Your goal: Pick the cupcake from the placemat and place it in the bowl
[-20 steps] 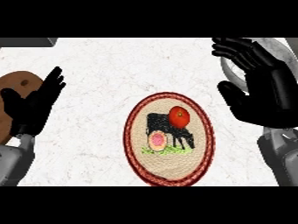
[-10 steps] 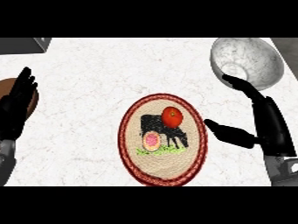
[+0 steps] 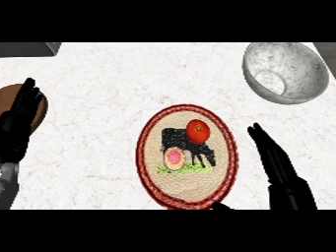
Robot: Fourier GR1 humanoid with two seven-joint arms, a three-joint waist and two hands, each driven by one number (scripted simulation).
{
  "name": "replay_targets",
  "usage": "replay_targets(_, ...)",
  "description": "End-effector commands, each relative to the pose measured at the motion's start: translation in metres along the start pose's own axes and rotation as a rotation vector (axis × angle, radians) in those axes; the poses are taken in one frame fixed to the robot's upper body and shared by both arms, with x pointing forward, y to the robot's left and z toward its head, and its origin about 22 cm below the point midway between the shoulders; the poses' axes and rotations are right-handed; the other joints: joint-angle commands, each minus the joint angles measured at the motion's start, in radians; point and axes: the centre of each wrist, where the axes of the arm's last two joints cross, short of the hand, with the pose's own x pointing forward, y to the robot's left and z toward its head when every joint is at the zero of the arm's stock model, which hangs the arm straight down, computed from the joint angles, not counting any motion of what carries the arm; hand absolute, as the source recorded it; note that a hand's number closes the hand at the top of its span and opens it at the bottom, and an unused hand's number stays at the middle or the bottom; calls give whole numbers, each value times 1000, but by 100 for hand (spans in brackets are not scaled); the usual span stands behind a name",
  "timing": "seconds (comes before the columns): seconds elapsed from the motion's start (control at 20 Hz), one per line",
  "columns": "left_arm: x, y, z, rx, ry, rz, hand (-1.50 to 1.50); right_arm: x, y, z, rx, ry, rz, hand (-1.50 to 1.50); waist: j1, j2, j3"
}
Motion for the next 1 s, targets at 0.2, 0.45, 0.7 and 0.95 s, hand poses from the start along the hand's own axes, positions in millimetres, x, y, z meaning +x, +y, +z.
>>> replay_targets(0.2, 2, -4, -7, -30, -14, 8, 0, 73, -25, -17, -9, 49, 99, -150, 36, 15, 1)
replay_targets(0.45, 8, -4, -5, -21, -13, -3, 0, 76, -17, -38, 211, 106, 244, -150, 45, 16, 1)
replay_targets(0.7, 3, -14, 2, -55, -37, 4, 0, 88, -2, -73, 339, 173, 322, -150, 58, 18, 0)
replay_targets(0.95, 4, 2, -2, -39, -31, -11, 0, 84, 24, -94, 500, 233, 351, -150, 50, 16, 1)
